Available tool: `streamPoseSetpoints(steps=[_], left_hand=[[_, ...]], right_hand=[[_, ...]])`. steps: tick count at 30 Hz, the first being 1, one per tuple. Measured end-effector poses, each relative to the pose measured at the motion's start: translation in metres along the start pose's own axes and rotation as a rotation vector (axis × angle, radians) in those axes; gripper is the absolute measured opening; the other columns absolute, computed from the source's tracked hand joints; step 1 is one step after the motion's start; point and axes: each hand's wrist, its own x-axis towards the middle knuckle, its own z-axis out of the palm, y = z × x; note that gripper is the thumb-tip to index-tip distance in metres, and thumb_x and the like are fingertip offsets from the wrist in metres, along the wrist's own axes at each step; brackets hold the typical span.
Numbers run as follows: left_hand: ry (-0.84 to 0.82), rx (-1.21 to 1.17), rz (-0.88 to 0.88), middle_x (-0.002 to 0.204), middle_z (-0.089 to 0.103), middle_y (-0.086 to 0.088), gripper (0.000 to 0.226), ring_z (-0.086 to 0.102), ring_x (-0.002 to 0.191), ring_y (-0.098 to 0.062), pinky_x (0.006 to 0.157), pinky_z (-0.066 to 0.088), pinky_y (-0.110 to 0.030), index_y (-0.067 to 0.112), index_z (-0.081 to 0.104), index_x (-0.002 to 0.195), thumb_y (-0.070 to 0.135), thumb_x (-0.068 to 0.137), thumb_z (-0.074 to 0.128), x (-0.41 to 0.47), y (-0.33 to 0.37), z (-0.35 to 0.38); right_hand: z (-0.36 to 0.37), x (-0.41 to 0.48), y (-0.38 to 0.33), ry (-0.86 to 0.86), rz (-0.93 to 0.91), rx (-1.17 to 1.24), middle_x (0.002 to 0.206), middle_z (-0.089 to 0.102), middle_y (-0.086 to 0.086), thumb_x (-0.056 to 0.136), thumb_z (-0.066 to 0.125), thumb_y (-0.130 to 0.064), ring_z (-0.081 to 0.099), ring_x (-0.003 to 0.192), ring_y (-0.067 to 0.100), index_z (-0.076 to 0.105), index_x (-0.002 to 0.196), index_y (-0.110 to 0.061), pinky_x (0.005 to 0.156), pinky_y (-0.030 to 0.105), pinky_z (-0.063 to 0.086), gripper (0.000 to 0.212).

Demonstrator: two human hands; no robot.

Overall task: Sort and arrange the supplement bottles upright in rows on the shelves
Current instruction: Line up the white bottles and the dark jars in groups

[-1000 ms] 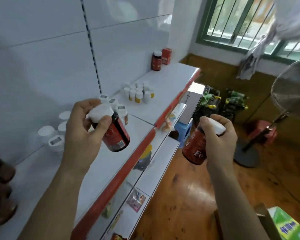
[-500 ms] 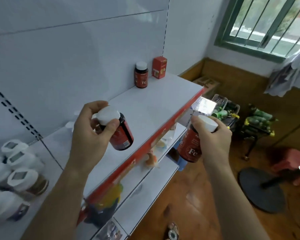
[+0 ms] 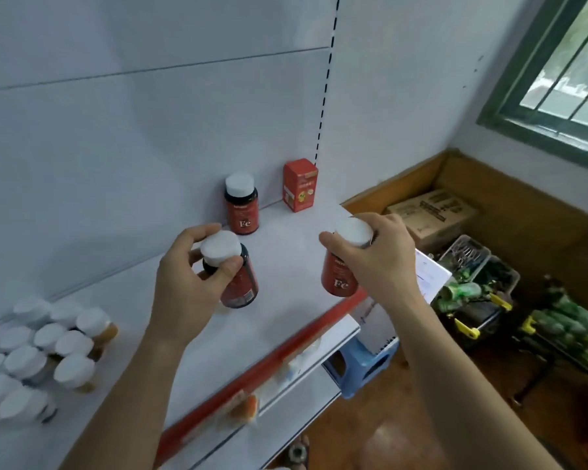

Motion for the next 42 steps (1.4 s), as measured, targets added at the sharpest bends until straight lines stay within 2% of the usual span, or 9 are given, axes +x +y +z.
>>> streamPoseSetpoints(steps=[6,10,13,18,22,29,33,38,42], left_hand=[[0.058,0.082,0.005,0.112,0.07,0.012,0.045,0.066,0.104,-0.011,0.089,0.057,-0.035,0.026,0.063,0.115,0.013,0.078,0.085,0.065,-0.019,0.074],[0.116,0.172,0.031,0.118,0.066,0.008,0.05,0.064,0.108,-0.014,0.092,0.056,-0.045,0.026,0.062,0.117,0.018,0.076,0.088,0.079,-0.028,0.102],[0.198,0.175,0.03,0.124,0.062,0.008,0.055,0.063,0.113,-0.014,0.092,0.057,-0.046,0.028,0.06,0.12,0.02,0.075,0.09,0.077,-0.03,0.109],[0.289,0.244,-0.095,0.123,0.061,0.02,0.064,0.059,0.115,-0.004,0.095,0.052,-0.035,0.031,0.055,0.128,0.027,0.074,0.09,0.061,-0.022,0.108],[0.351,0.514,-0.177,0.121,0.056,0.016,0.051,0.057,0.112,-0.001,0.093,0.051,-0.03,0.028,0.059,0.13,0.043,0.084,0.074,0.031,-0.017,0.083],[0.752,0.934,-0.374,0.097,0.059,0.003,0.017,0.057,0.086,-0.015,0.076,0.044,-0.03,0.019,0.066,0.101,0.01,0.088,0.072,-0.076,-0.005,-0.012],[0.979,0.878,-0.476,0.09,0.057,0.0,0.022,0.055,0.075,-0.018,0.075,0.05,-0.039,0.02,0.063,0.108,0.02,0.088,0.073,-0.109,-0.009,-0.052],[0.719,0.865,-0.542,0.084,0.068,0.006,0.038,0.065,0.082,-0.022,0.073,0.054,-0.036,0.037,0.06,0.128,0.051,0.093,0.062,-0.106,-0.026,-0.071],[0.554,0.93,-0.444,0.056,0.038,0.016,0.035,0.061,0.068,-0.02,0.057,0.041,-0.031,0.036,0.063,0.122,0.054,0.093,0.059,-0.106,-0.033,-0.081]], right_hand=[[0.014,0.064,0.033,-0.072,0.007,-0.04,0.105,0.055,-0.008,0.071,0.082,-0.059,0.05,0.091,0.008,0.068,0.119,-0.023,0.068,0.013,0.037,0.062],[0.038,0.11,0.03,-0.172,-0.055,0.002,0.109,0.057,-0.007,0.071,0.086,-0.052,0.053,0.095,0.01,0.068,0.121,-0.024,0.078,0.02,0.042,0.06],[0.06,0.143,0.019,-0.269,-0.163,0.037,0.112,0.055,-0.005,0.073,0.085,-0.047,0.056,0.096,0.013,0.064,0.123,-0.029,0.086,0.028,0.049,0.058],[0.061,0.155,0.014,-0.387,-0.38,0.074,0.119,0.047,-0.006,0.088,0.073,-0.039,0.055,0.095,0.016,0.053,0.128,-0.031,0.078,0.029,0.044,0.045],[0.056,0.151,0.004,-0.477,-0.585,0.129,0.116,0.053,-0.008,0.093,0.065,-0.03,0.057,0.099,0.016,0.059,0.121,-0.028,0.082,0.031,0.05,0.028],[0.108,0.086,-0.079,-0.762,-1.004,0.278,0.112,0.057,0.0,0.09,0.066,-0.021,0.058,0.093,0.02,0.062,0.116,-0.02,0.08,0.032,0.049,0.026],[0.167,0.019,-0.105,-1.018,-1.006,0.244,0.109,0.055,-0.003,0.092,0.065,-0.024,0.056,0.085,0.011,0.058,0.119,-0.026,0.077,0.026,0.046,0.028],[0.223,-0.048,-0.103,-1.146,-0.883,0.153,0.107,0.051,-0.001,0.095,0.065,-0.033,0.057,0.092,0.015,0.051,0.135,-0.036,0.085,0.036,0.052,0.043],[0.229,-0.069,-0.099,-1.019,-0.805,0.163,0.106,0.053,-0.002,0.093,0.066,-0.025,0.057,0.084,0.011,0.054,0.119,-0.031,0.076,0.034,0.052,0.028]])
